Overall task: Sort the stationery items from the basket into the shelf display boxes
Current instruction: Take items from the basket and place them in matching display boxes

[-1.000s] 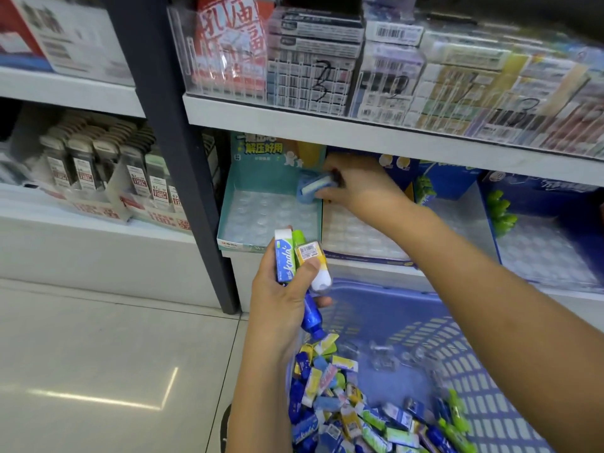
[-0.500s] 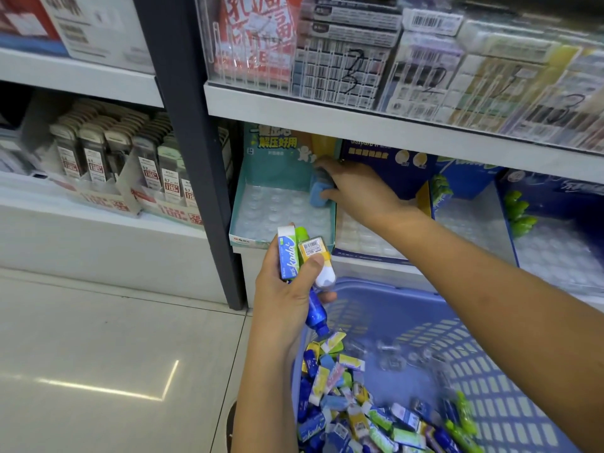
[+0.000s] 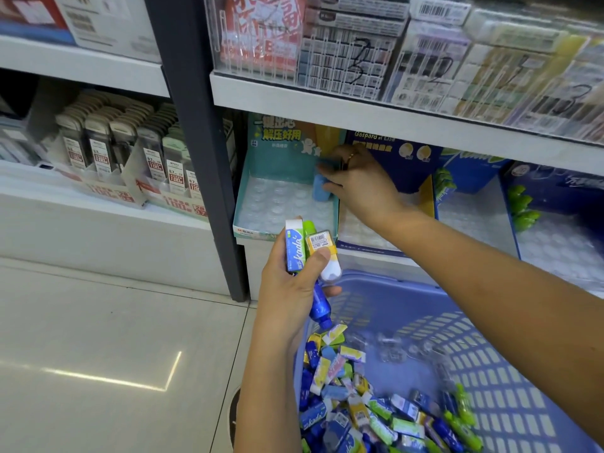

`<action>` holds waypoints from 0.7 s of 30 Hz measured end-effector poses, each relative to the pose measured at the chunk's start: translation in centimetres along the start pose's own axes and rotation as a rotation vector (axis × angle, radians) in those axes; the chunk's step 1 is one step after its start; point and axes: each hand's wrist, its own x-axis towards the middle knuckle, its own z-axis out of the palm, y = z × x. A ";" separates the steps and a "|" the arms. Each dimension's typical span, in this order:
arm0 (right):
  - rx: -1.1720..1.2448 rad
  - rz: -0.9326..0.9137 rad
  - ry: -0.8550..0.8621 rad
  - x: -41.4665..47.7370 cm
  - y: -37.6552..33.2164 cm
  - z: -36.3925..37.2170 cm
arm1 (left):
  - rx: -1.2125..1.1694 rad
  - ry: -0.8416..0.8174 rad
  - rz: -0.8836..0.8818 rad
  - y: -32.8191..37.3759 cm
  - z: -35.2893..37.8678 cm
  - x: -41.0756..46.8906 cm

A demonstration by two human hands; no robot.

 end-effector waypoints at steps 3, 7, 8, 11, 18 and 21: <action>-0.344 -0.079 0.035 -1.8 0.3 0.9 | -0.019 -0.002 -0.020 0.0 0.1 -0.2; -0.367 -0.079 0.005 -2.2 0.2 1.3 | -0.051 -0.016 -0.022 0.0 0.3 -0.4; -0.366 -0.093 -0.006 -1.8 0.1 1.2 | -0.056 -0.021 -0.023 -0.1 0.4 -0.5; -0.384 -0.093 -0.048 -1.3 0.1 1.2 | -0.052 -0.030 -0.029 -0.2 0.6 -0.8; -0.442 -0.073 -0.206 -0.9 -0.4 0.2 | -0.029 -0.022 -0.013 0.4 0.8 -1.1; -0.205 -0.003 -0.148 -2.3 -1.4 -1.4 | 0.006 -0.022 0.014 0.1 1.1 -1.6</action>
